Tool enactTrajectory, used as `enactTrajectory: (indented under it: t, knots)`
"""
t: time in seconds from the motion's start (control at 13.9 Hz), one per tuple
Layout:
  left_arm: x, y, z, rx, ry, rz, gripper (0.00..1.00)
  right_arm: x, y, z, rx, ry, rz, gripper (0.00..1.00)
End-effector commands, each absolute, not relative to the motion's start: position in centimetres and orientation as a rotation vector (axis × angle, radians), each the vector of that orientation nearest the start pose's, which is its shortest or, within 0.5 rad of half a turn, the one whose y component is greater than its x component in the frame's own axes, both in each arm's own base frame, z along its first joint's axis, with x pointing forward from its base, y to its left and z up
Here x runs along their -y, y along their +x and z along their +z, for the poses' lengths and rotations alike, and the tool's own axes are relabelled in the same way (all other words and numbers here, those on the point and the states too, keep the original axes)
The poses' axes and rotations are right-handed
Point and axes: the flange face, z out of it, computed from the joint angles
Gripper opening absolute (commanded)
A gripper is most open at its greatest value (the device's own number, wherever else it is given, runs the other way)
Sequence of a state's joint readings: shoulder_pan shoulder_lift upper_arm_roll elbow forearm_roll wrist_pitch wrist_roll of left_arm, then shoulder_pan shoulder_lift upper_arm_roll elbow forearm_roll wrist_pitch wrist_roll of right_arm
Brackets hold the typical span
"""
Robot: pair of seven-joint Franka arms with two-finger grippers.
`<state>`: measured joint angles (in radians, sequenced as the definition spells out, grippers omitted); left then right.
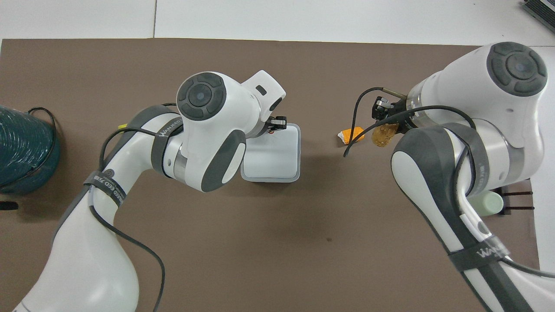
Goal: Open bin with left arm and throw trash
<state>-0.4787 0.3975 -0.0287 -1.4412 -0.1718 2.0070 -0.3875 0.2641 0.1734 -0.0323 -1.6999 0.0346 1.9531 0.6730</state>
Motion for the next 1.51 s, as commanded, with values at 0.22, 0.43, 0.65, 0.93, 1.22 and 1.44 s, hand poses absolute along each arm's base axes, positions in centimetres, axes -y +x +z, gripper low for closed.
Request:
enactTrajectory:
  t: [0.22,0.43,0.65,0.93,1.22,1.44]
  knots:
    - [24.3,64.2,51.0,-0.086,-3.263,-0.084,0.0,-21.4,60.7,47.8,-0.554,-2.982,-0.126,0.0]
    - [19.0,65.6,51.7,-0.122,-3.203,-0.139,0.27,-25.8,60.5,45.8,-0.684,-2.936,-0.143,0.0]
    - [14.3,66.3,50.8,-0.209,-3.164,-0.162,1.0,-30.9,61.5,44.9,-0.727,-2.898,-0.167,0.0]
    - [9.4,65.4,47.0,-0.189,-3.151,-0.267,1.0,-36.0,60.0,42.3,-0.771,-2.879,-0.169,0.0]
    - [6.3,65.1,42.5,-0.248,-3.111,-0.25,1.0,-37.8,58.6,42.1,-0.772,-2.892,-0.134,0.63]
    - [4.7,64.5,38.9,-0.239,-3.097,-0.275,1.0,-37.5,58.8,42.2,-0.77,-2.899,-0.142,0.86]
